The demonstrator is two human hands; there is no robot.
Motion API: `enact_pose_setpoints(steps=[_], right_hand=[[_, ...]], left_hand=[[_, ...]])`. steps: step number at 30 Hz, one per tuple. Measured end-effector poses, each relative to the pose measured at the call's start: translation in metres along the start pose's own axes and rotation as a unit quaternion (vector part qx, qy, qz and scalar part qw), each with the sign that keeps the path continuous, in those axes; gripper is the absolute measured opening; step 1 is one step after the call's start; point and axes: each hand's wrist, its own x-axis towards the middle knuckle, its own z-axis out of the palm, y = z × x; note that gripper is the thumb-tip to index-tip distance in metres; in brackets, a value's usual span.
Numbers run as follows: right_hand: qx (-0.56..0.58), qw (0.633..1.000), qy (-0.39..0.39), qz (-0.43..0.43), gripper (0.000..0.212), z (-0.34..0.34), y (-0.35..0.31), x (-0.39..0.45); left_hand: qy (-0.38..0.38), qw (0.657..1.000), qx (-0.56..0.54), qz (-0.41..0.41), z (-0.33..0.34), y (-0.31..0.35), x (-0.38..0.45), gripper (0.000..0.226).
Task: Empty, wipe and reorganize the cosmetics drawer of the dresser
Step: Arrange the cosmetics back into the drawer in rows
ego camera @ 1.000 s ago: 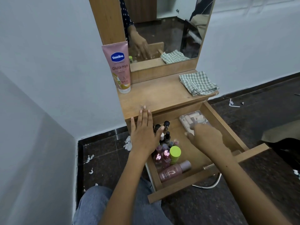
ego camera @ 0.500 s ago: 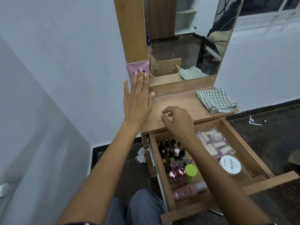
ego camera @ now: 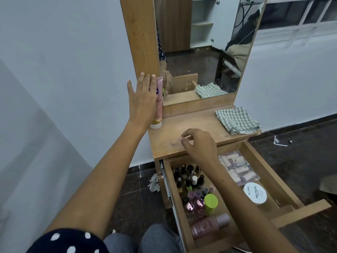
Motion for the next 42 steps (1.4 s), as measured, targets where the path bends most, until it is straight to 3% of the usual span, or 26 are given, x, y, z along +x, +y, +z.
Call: enact_pose_setpoints(steps=[3, 5, 6, 9, 14, 17, 23, 24, 27, 30, 32, 34, 39, 42], right_hand=[[0.002, 1.0, 0.01, -0.004, 0.016, -0.001, 0.002, -0.001], [0.014, 1.0, 0.02, -0.007, 0.015, -0.002, 0.003, -0.002], [0.023, 0.999, 0.027, -0.008, 0.015, -0.002, 0.003, -0.003], [0.062, 0.996, 0.063, -0.015, 0.016, -0.003, 0.002, -0.005], [0.125, 0.983, 0.133, -0.032, 0.048, -0.009, 0.001, -0.01], [0.15, 0.975, 0.164, -0.028, 0.069, -0.018, 0.005, -0.02], [0.093, 0.973, 0.21, -0.035, 0.07, -0.04, 0.033, -0.042], [0.074, 0.976, 0.205, -0.029, 0.07, -0.045, 0.038, -0.046], [0.042, 0.985, 0.165, 0.009, 0.068, -0.065, 0.056, -0.057], [-0.008, 0.995, 0.074, 0.07, 0.061, -0.086, 0.075, -0.065], [-0.033, 0.993, 0.011, 0.115, 0.056, -0.096, 0.087, -0.07], [-0.07, 0.986, -0.049, 0.143, 0.058, -0.099, 0.096, -0.071], [-0.14, 0.956, -0.191, 0.172, 0.066, -0.084, 0.104, -0.07], [-0.184, 0.945, -0.193, 0.192, 0.067, -0.068, 0.108, -0.071]], left_hand=[[0.046, 0.998, -0.039, 0.002, -0.004, -0.002, 0.003, 0.049], [0.133, 0.988, -0.081, 0.015, -0.01, 0.001, 0.0, 0.029], [0.166, 0.98, -0.109, 0.018, -0.013, 0.004, -0.001, 0.03], [0.201, 0.964, -0.166, 0.056, -0.023, 0.02, -0.012, 0.019], [0.218, 0.949, -0.211, 0.086, -0.039, 0.058, -0.032, 0.012], [0.212, 0.926, -0.311, 0.037, -0.05, 0.08, -0.043, 0.009], [0.134, 0.852, -0.503, -0.05, -0.054, 0.108, -0.056, 0.015], [0.122, 0.855, -0.502, -0.04, -0.051, 0.109, -0.061, 0.019], [0.043, 0.918, -0.394, 0.01, -0.035, 0.106, -0.085, 0.032], [-0.133, 0.967, -0.215, 0.045, -0.013, 0.096, -0.112, 0.044], [-0.219, 0.963, -0.143, 0.059, 0.001, 0.09, -0.125, 0.051], [-0.258, 0.958, -0.11, 0.061, 0.01, 0.089, -0.131, 0.055], [-0.296, 0.95, -0.086, 0.045, 0.018, 0.093, -0.138, 0.062], [-0.302, 0.949, -0.086, 0.039, 0.021, 0.093, -0.142, 0.062]])
